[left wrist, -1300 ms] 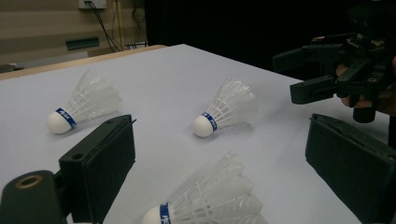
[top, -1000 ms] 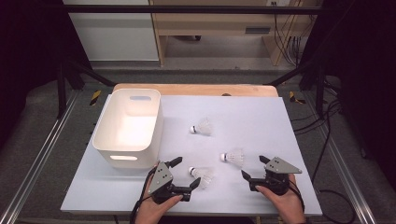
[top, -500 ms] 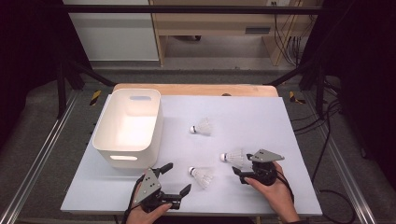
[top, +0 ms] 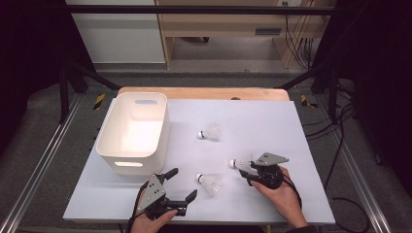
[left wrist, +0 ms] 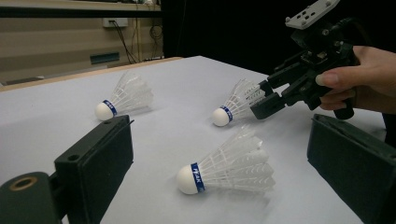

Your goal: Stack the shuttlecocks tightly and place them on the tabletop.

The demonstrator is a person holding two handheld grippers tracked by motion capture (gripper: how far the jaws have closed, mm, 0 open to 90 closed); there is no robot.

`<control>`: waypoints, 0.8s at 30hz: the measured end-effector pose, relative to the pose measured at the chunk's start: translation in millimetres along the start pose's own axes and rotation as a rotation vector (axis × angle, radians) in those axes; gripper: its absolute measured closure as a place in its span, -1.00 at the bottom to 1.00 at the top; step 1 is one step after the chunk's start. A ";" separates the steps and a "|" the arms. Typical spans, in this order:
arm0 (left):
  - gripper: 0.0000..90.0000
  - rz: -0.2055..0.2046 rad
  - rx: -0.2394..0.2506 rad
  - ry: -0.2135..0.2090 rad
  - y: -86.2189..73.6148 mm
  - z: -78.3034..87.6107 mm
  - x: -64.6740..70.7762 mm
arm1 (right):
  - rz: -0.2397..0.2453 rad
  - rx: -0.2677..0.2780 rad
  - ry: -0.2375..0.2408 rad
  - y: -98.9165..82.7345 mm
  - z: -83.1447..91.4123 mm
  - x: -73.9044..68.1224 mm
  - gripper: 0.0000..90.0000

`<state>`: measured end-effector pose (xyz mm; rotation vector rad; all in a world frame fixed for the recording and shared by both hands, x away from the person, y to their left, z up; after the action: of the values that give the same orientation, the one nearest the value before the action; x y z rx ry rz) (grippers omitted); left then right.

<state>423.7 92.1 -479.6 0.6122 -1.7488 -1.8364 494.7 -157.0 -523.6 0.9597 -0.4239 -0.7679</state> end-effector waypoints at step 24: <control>-0.82 0.012 -0.008 0.054 -2.3 2.0 -9.8 | 0.101 0.077 0.179 -2.9 36.8 -75.9 1.00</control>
<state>429.7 100.0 -482.1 0.6401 -1.7057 -1.8017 419.7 -122.3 -506.5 1.0611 -0.3452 -0.5721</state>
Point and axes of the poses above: each handheld gripper's, and its own axes: z roughly backward along the jaws, y roughly out of its top, x roughly to its right, the point moved 8 cm from there along -z, roughly forward along the jaws, and after that the axes turned 6 degrees about x, right-handed, at the moved point
